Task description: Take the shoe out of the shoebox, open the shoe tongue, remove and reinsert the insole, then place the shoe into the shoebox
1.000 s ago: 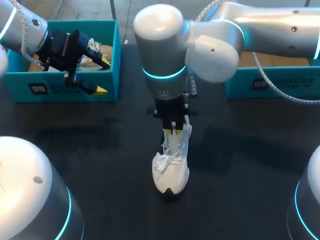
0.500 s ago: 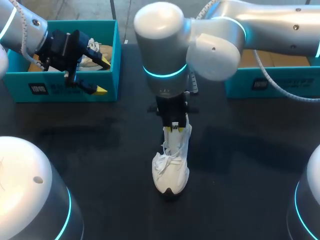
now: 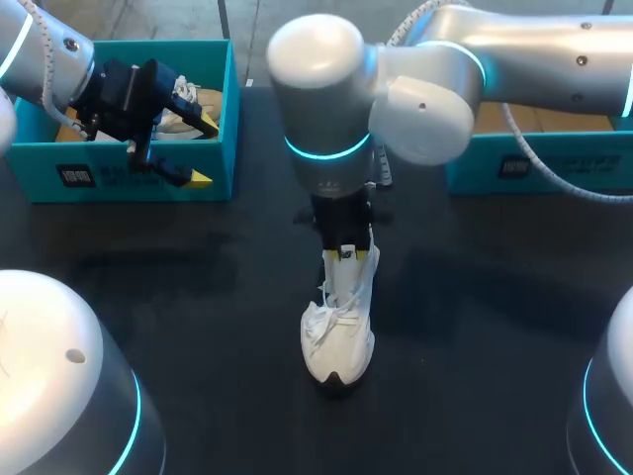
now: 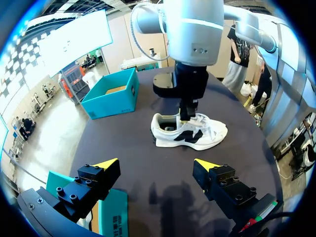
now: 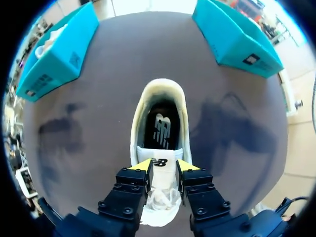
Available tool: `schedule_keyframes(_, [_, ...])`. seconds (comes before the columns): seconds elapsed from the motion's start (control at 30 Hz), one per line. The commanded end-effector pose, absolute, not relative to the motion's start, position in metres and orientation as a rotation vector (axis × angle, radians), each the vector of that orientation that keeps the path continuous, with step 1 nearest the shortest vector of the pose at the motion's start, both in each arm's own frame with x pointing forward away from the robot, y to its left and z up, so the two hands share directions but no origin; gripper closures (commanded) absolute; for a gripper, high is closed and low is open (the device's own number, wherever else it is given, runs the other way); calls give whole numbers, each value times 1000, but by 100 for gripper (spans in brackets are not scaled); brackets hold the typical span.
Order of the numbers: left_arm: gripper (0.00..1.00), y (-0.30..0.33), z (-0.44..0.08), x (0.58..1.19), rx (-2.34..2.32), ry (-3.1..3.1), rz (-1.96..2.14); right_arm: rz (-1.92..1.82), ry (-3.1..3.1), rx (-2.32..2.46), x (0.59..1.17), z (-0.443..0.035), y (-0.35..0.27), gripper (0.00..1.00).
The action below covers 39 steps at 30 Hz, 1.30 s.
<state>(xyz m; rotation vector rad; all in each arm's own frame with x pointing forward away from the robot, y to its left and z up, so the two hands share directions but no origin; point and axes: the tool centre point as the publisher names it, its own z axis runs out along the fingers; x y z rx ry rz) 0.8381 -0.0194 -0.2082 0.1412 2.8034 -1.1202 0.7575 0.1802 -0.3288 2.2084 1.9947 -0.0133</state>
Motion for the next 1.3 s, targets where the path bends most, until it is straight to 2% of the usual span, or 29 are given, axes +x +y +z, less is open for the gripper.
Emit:
schedule_keyframes(0.03, [0,-19,-208,838,142,2805,-1116,68,2101,1999,754,-309,172,65])
schedule_keyframes(0.1, [0,-19,-208,838,142,2805,-1116,101,2167,1900,759,-305,171,60])
schedule_keyframes(0.23, [0,-19,-208,838,142,2805,-1116,132,2310,1659,774,-296,171,57])
schedule_keyframes(0.57, [0,-19,-208,838,142,2805,-1116,108,2568,1134,793,-286,172,58])
schedule_keyframes(0.73, [0,-19,-208,838,142,2805,-1116,116,2656,855,799,-280,171,55])
schedule_keyframes(0.8, [0,-19,-208,838,142,2805,-1116,125,2698,727,799,-278,172,51])
schedule_keyframes(0.83, [0,-19,-208,838,142,2805,-1116,127,2709,684,800,-278,172,43])
schedule_keyframes(0.87, [0,-19,-208,838,142,2805,-1116,140,2725,661,801,-278,172,28])
schedule_keyframes(0.9, [0,-19,-208,838,142,2805,-1116,143,2714,722,804,-278,171,0])
schedule_keyframes(1.3, [0,-19,-208,838,142,2805,-1116,143,2714,722,804,-278,171,0])
